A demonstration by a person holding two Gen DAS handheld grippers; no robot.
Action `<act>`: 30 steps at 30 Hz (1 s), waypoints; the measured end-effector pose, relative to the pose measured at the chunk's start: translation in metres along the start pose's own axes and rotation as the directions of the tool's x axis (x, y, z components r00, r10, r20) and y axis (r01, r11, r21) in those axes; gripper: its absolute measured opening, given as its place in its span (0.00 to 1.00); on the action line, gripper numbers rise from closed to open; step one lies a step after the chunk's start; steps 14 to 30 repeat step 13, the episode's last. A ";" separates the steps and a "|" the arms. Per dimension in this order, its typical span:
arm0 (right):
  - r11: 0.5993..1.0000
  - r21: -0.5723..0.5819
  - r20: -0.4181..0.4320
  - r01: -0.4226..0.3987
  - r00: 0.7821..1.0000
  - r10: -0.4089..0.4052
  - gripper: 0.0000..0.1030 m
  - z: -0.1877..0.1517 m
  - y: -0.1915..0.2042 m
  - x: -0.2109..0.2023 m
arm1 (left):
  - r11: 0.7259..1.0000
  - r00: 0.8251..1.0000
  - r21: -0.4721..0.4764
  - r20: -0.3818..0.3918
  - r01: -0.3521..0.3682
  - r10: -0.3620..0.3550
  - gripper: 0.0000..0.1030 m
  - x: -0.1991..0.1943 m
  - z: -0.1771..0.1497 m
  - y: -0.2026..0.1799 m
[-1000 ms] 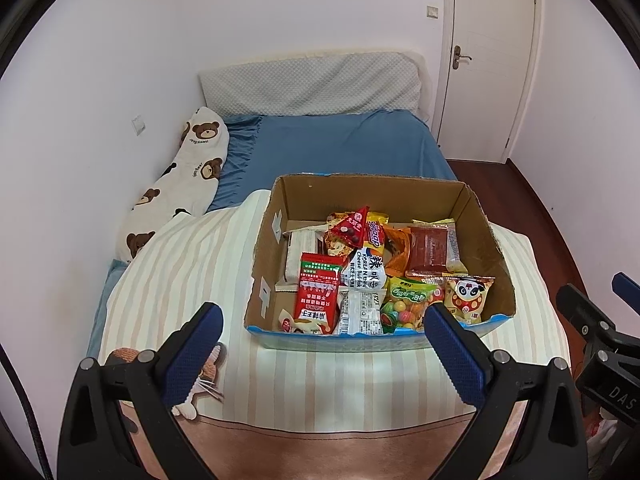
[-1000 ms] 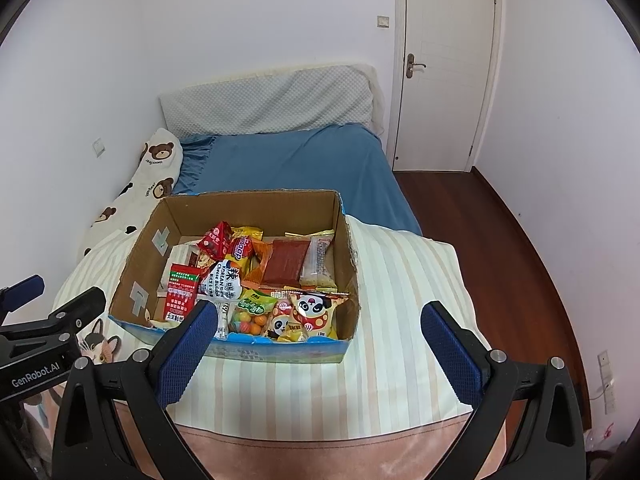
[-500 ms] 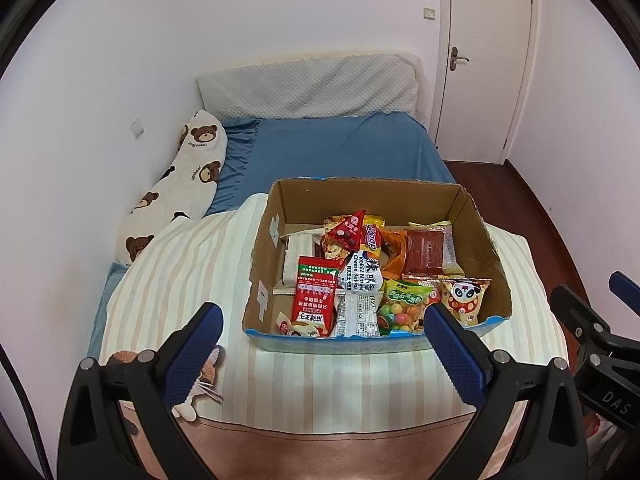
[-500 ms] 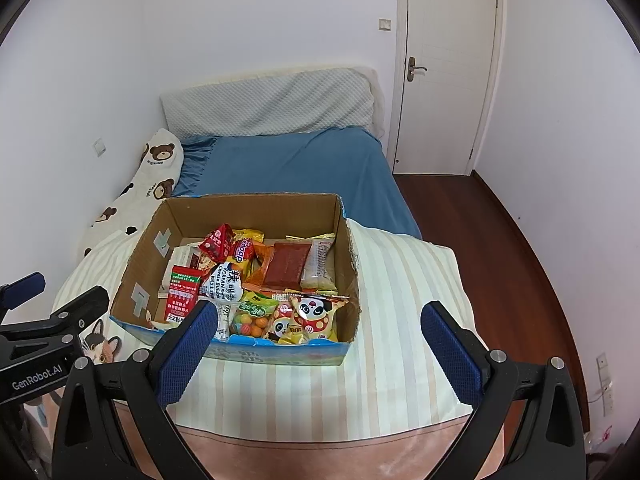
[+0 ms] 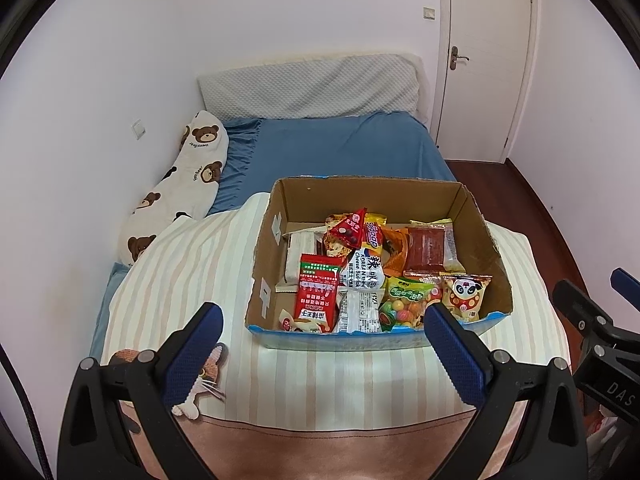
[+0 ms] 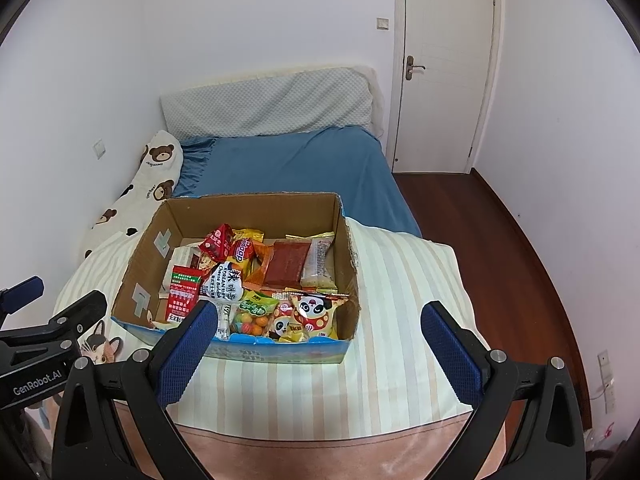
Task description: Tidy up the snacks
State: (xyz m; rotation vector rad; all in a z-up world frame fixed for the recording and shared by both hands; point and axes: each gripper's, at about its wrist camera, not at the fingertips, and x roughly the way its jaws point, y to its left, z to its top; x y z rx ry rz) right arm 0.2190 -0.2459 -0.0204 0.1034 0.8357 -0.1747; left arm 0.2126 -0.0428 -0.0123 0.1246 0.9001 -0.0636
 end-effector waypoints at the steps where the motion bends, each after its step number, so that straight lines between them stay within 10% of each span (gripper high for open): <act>1: 1.000 0.000 -0.001 0.000 1.000 0.000 1.00 0.000 0.000 0.000 | 1.000 1.000 0.000 0.000 0.000 0.000 1.00 -0.001 0.000 0.001; 30: 1.000 0.000 0.002 0.004 1.000 -0.004 1.00 0.000 -0.004 0.000 | 1.000 1.000 0.002 0.017 0.003 -0.003 1.00 -0.004 -0.002 -0.001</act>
